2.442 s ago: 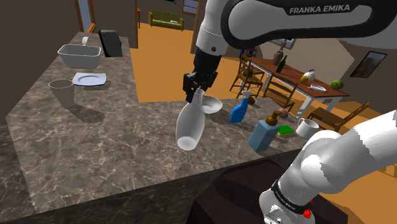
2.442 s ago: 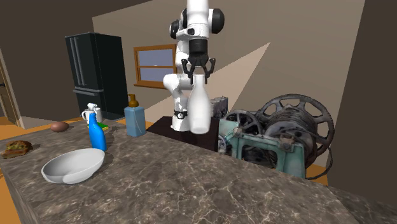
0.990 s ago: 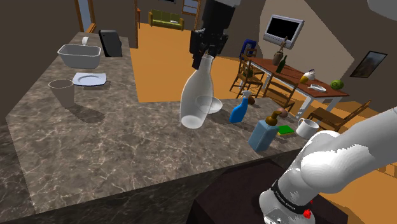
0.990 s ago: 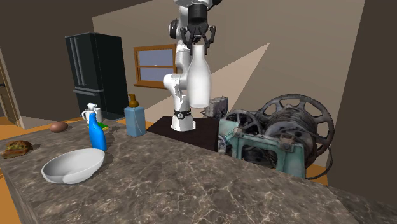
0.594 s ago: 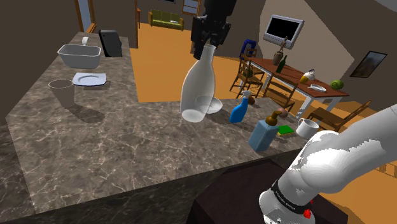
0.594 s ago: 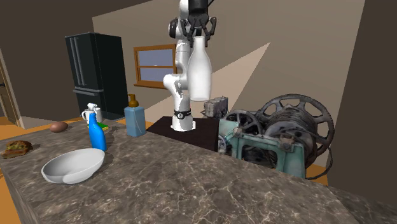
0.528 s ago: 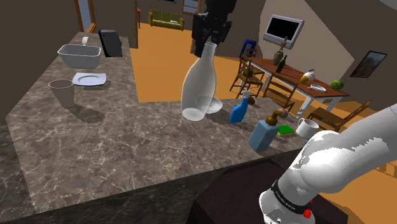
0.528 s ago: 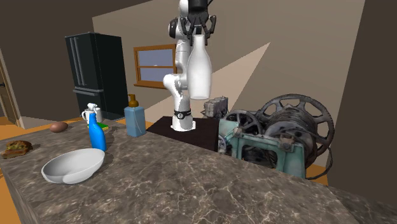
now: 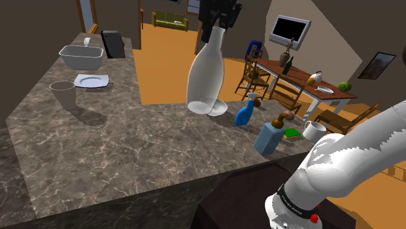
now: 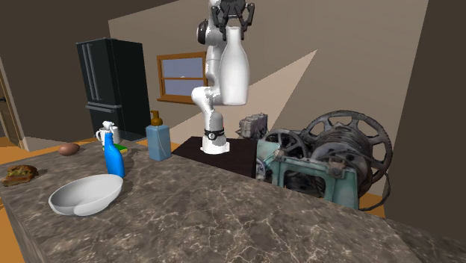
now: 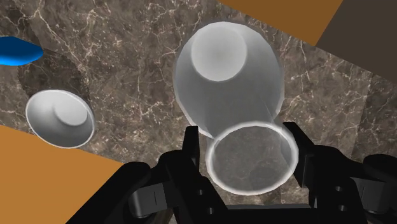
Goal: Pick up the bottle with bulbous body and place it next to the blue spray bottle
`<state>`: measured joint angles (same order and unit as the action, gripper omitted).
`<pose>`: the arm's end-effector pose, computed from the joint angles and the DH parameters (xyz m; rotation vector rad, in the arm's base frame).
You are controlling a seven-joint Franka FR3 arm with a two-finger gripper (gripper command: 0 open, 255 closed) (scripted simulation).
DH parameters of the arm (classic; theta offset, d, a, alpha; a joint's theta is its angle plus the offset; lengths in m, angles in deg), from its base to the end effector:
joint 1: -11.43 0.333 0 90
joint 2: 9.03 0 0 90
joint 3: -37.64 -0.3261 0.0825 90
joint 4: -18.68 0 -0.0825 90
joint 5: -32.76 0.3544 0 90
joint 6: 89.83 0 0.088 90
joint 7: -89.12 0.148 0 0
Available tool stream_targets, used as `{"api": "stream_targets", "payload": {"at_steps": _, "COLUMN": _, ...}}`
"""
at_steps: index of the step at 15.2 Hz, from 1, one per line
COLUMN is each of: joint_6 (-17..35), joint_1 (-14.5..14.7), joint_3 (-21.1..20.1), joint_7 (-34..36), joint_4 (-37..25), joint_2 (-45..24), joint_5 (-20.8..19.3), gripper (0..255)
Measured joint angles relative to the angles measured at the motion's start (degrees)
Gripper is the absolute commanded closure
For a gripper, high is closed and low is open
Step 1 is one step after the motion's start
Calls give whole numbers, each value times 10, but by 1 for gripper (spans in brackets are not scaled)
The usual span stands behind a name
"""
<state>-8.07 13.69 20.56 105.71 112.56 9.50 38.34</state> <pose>0.3687 0.1753 0.6929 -3.1056 -0.0880 -0.1434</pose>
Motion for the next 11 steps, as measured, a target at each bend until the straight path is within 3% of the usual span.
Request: {"api": "stream_targets", "payload": {"at_steps": 11, "joint_6": -21, "joint_1": -33, "joint_3": 114, "joint_7": -147, "joint_4": 70, "joint_2": 82, "joint_5": -14, "gripper": 255}}
